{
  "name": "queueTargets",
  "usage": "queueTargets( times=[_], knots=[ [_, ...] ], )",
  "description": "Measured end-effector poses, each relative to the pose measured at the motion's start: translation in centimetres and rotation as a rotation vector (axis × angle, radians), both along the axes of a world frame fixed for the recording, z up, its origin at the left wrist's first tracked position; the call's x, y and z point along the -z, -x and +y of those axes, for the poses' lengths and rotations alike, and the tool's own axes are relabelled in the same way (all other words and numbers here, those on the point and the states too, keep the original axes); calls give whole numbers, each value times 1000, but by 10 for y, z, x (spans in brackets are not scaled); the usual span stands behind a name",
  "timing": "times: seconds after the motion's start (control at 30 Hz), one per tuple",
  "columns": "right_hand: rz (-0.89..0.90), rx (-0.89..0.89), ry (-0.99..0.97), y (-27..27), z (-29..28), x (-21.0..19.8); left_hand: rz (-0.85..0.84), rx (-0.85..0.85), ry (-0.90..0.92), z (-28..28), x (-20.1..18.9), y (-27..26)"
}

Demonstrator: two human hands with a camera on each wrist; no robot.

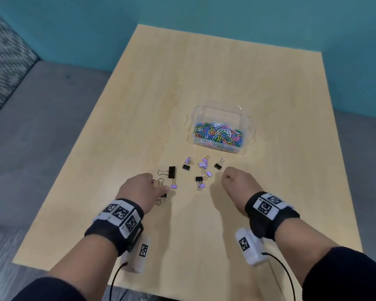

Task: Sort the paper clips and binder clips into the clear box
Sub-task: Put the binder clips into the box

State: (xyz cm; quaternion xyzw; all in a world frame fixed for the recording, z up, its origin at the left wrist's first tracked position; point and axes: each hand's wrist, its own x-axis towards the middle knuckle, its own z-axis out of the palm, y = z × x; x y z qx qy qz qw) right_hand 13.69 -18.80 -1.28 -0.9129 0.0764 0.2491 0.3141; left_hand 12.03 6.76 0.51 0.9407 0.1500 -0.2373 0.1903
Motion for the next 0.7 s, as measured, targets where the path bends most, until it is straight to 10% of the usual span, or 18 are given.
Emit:
queueTargets(
  times=[0.27, 0.7],
  knots=[
    [-152, 460, -432, -68, -22, -28, 213, 136, -173, -31, -4, -18],
    [-243, -395, 341, -213, -7, -25, 222, 100, -57, -16, 15, -9]
  ],
)
